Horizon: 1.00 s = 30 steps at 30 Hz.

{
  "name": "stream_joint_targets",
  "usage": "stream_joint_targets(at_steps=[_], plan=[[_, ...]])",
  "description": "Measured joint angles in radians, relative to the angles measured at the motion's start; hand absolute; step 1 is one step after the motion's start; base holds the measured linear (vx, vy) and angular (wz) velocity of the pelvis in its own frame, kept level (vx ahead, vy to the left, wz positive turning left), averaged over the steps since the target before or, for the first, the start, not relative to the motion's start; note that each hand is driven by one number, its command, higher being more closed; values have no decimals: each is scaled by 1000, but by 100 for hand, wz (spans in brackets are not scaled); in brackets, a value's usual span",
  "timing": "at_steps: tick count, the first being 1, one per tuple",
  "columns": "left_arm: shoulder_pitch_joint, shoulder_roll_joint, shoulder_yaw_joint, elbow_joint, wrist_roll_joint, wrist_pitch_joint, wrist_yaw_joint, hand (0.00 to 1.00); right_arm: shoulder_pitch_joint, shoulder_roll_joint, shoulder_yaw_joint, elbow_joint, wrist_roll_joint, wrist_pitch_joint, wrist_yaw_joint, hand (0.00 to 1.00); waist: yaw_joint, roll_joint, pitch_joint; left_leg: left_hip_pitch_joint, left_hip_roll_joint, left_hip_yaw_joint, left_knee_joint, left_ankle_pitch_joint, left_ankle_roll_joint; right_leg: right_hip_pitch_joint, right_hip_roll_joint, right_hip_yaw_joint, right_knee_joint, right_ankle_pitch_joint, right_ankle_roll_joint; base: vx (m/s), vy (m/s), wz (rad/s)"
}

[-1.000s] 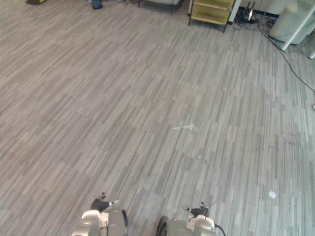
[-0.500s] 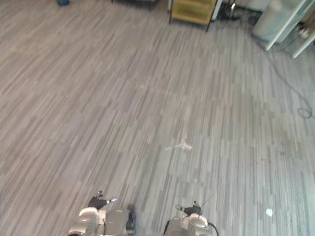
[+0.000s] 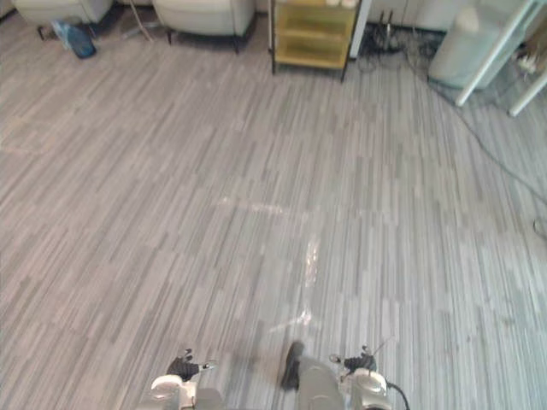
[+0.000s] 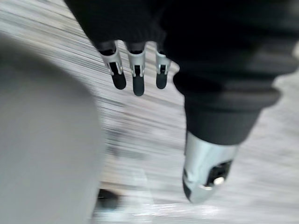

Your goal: Pick up cushions and gather them together orderly.

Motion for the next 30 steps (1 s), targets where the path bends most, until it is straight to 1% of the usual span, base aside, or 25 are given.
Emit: stream_joint_targets(at_steps=[1, 2, 3, 4, 6, 7, 8, 9, 10, 11, 12, 13, 14, 15, 16, 18, 19, 20, 21, 23, 24, 25, 26, 28, 30], plan=[[0, 1, 0, -7, 0, -1, 0, 0, 0, 3, 0, 8, 1, 0, 0, 0, 0, -4, 1, -30, -11, 11, -19, -18, 5, 25, 0, 0, -18, 2, 3, 469, -101, 1], [-1, -4, 0, -26, -1, -3, 1, 0, -8, 4, 0, 16, 17, 1, -5, 0, 7, 0, 4, -101, -45, 43, -115, -59, 5, 67, -3, 6, -48, 7, 15, 362, -41, -15], [-1, -6, 0, -34, -1, -4, 1, 0, -12, 3, -3, 15, 20, 2, -8, 0, 11, 4, 4, -130, -69, 54, -195, -70, 3, 85, -5, 12, -59, 5, 21, 568, 43, -35], [-6, -12, 0, -38, -6, -5, 0, 0, -24, 1, -6, 14, 20, 3, -12, 0, 16, 4, 7, -160, -145, 65, -448, -56, 4, 123, -24, 27, -83, -6, 39, 488, 93, -36], [-8, -17, -1, -36, -7, -4, 1, 0, -25, -3, -15, 14, 19, 2, -15, 0, 20, 6, 5, -150, -217, 53, -738, 43, -10, 162, -43, 41, -99, -32, 78, 443, 130, -40], [-5, -21, 0, -31, -15, -5, 2, 0, -17, -5, -13, 17, 18, 3, -16, 0, 43, 6, 1, -120, -241, 37, -824, 225, 1, 195, -38, 78, -120, -49, 106, 518, 152, -40], [-14, -12, -2, -31, -15, -4, 3, 0, -16, 16, -2, 18, 18, 7, -15, 0, 53, -28, -12, -107, -278, 48, -821, 188, 40, 216, -74, 95, -136, -53, 114, 647, 154, -28], [-18, 1, -4, -30, -14, -4, 2, 0, -10, 24, -2, 18, 16, 8, -15, 0, 50, -43, -14, -120, -287, 44, -790, 168, 59, 218, -84, 94, -136, -53, 116, 675, 140, 9], [-28, 14, -3, -23, -17, -3, -3, 0, -6, 32, -2, 18, 15, 9, -14, 0, 50, -58, -14, -147, -289, 44, -709, 116, 74, 225, -97, 97, -122, -54, 119, 549, 117, 17], [-29, 13, 2, -22, -18, -3, -2, 0, -3, 31, -3, 20, 13, 12, -14, 0, 54, -60, -14, -145, -285, 46, -652, 54, 77, 210, -109, 108, -29, -71, 146, 417, 103, 10], [-29, 12, 2, -21, -18, -2, -1, 0, -4, 29, -3, 20, 11, 12, -15, 0, 54, -60, -14, -132, -285, 46, -641, 29, 78, 185, -121, 120, 55, -80, 162, 457, 144, -1], [-29, 16, 1, -18, -18, 2, 0, 0, -1, 31, -2, 21, -6, 9, -14, 0, 50, -61, -15, -86, -287, 52, -645, -8, 82, 120, -152, 140, 262, -73, 187, 545, 158, -12], [-25, 22, -2, -11, -28, 4, 2, 0, 1, 33, 3, 22, -20, 10, -12, 0, 51, -69, -14, -28, -294, 61, -661, -33, 86, 38, -196, 156, 484, -41, 237, 543, 141, -10], [-22, 27, -7, -8, -36, 6, 3, 0, 2, 33, 6, 22, -25, 9, -10, 0, 50, -71, -14, 0, -297, 61, -668, -46, 89, 2, -215, 152, 586, -42, 240, 461, 65, -6], [-17, 36, -18, -1, -43, 10, 3, 0, 5, 30, 6, 21, -25, 9, -6, 0, 49, -73, -14, 62, -305, 61, -698, -60, 94, -63, -256, 112, 741, -62, 214, 354, 31, 2], [-5, 48, -31, 0, -57, 14, 4, 0, 1, 23, 6, 21, -25, 9, -5, 0, 46, -70, -13, 163, -307, 61, -771, -60, 93, -113, -282, 38, 771, -107, 161, 425, 4, 2], [1, 55, -29, 0, -58, 16, 5, 0, -2, 21, 6, 20, -25, 8, -4, 0, 44, -61, -7, 218, -300, 62, -810, -59, 93, -147, -279, -6, 705, -130, 136, 420, -34, 1], [1, 56, -27, 0, -58, 17, 6, 0, -3, 18, 6, 19, -26, 8, -3, 0, 42, -61, -7, 238, -293, 62, -822, -59, 93, -161, -268, -20, 654, -135, 134, 399, -81, 0], [1, 55, -27, 0, -60, 16, 7, 0, -6, 13, 6, 18, -25, 8, -1, 0, 39, -55, -5, 265, -277, 61, -834, -59, 93, -194, -238, -24, 542, -134, 133, 368, -124, 6], [6, 54, -28, 0, -65, 16, 6, 0, -17, 11, 8, 10, -25, 5, 2, 0, 31, -49, -2, 290, -251, 55, -837, -61, 90, -250, -166, 22, 317, -78, 130, 388, -172, 18], [15, 57, -29, 0, -65, 16, 6, 0, -15, 12, 14, 10, -25, 5, 2, 0, 24, -69, -9, 303, -254, 48, -838, -69, 69, -257, -129, 81, 162, 29, 128, 432, -248, 48], [17, 63, -28, 4, -65, 15, 6, 0, 4, 9, 15, 12, -21, 3, 4, 0, 14, -102, -18, 331, -277, 25, -837, -107, 8, -265, -125, 140, 109, 168, 58, 376, -218, 37], [15, 38, -26, 19, -68, 17, 8, 0, -4, -9, 12, 14, -24, 4, 2, 0, 13, -63, -22, 349, -247, 9, -839, -125, -10, -274, -112, 124, 170, 149, 61, 437, -244, 32], [19, 1, -29, 27, -68, 13, 6, 0, -2, -33, 14, 18, -23, 4, 1, 0, 4, -5, -57, 328, -192, -15, -801, -127, -14, -256, -67, 103, 151, 85, 56, 352, -192, 16], [10, -14, -29, 28, -68, 14, 5, 0, 4, -32, -8, 17, -17, 1, -2, 0, -1, 19, -61, 240, -153, -40, -647, -122, -19, -216, -38, 70, 83, 81, 46, 319, -202, 34]])
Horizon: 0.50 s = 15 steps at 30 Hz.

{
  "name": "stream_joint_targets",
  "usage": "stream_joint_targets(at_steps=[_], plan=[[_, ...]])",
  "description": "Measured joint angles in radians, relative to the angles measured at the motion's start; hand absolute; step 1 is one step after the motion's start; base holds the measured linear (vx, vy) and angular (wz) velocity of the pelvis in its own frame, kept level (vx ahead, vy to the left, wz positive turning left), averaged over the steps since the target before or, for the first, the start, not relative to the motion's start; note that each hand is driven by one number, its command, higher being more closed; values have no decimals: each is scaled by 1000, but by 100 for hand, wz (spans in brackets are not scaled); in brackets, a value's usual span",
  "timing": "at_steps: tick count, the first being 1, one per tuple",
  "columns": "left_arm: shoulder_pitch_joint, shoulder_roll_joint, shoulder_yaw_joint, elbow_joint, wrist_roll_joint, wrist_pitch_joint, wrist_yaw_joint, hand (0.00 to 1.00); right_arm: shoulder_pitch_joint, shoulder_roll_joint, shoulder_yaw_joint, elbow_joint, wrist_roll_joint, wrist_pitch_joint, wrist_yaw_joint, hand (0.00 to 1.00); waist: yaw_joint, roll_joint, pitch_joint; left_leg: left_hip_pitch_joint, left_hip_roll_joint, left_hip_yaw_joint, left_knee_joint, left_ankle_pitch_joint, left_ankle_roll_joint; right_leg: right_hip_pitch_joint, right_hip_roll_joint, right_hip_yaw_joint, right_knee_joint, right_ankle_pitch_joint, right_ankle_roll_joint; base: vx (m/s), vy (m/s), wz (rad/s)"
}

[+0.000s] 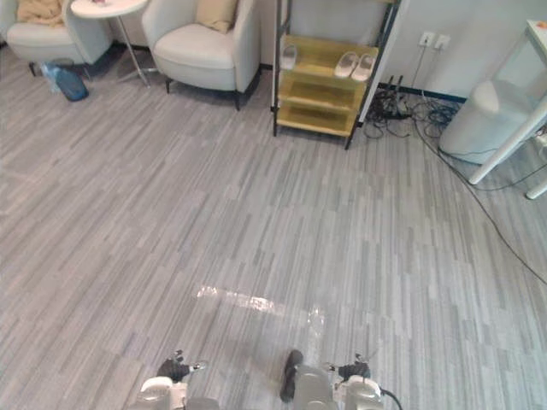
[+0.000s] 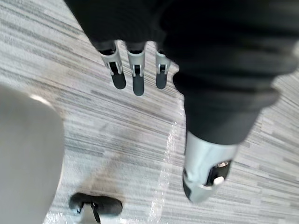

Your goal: Pick up cushions and gather them together orderly.

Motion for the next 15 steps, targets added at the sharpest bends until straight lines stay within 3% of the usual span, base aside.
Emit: stream_joint_targets(at_steps=[1, 2, 4, 6, 8, 9, 10, 12, 15], plan=[[-4, -6, 3, 0, 1, 1, -1, 0, 5, 0, -6, 2, 12, -1, -4, 0, 1, 11, 6, -68, 40, 0, 162, 30, -22, 59, 28, -10, -57, 9, -13, 370, -173, 35], [-4, -4, 6, -4, 2, -1, -2, 0, 18, 13, -7, 7, 15, 0, -7, 0, 9, 8, 9, -110, 70, 6, 283, 24, -21, 129, 43, -19, -110, 14, -21, 307, -102, 27], [-3, 1, 14, -8, 2, -6, -2, 0, 30, 22, -8, 7, 16, -5, -11, 0, 12, -10, 17, -150, 74, 33, 316, -2, -21, 208, 44, -32, -159, 10, -25, 255, -55, 11], [-5, 2, 14, -16, 1, -8, -2, 0, 26, 27, -8, 1, 18, -8, -15, 0, 14, -11, 17, -217, 47, 43, 224, -17, -11, 243, 30, -25, -186, 9, -21, 225, 26, -9], [-8, 2, 14, -21, -2, -8, -1, 0, 26, 28, -15, -1, 32, -9, -16, 0, 17, -12, 18, -270, -8, 8, 40, 5, -10, 247, -2, -9, -187, 5, 11, 274, 206, -23], [-1, 7, 10, -19, -13, -11, 1, 0, 47, 30, -17, -5, 33, -7, -24, 0, 26, -11, 16, -231, -65, -28, -119, 205, -24, 282, -28, 26, -192, -6, 69, 354, 337, -19], [-8, 29, -1, -17, -19, -14, 1, 0, 48, 49, -13, -8, 31, -8, -28, 0, 25, -43, 15, -229, -88, -22, -126, 197, -11, 290, -54, 25, -199, -12, 85, 324, 297, -11], [-14, 33, 2, -12, -22, -13, 0, 0, 49, 63, -15, -9, 29, -9, -35, 0, 29, -62, 19, -232, -102, -20, -123, 190, 0, 294, -66, 21, -200, -15, 90, 146, 114, 13], [-13, 33, 0, -10, -27, -13, 0, 0, 49, 64, -15, -9, 22, -9, -36, 0, 33, -64, 17, -214, -121, -20, -133, 186, 7, 303, -83, 22, -203, -20, 99, 60, 50, 6]])
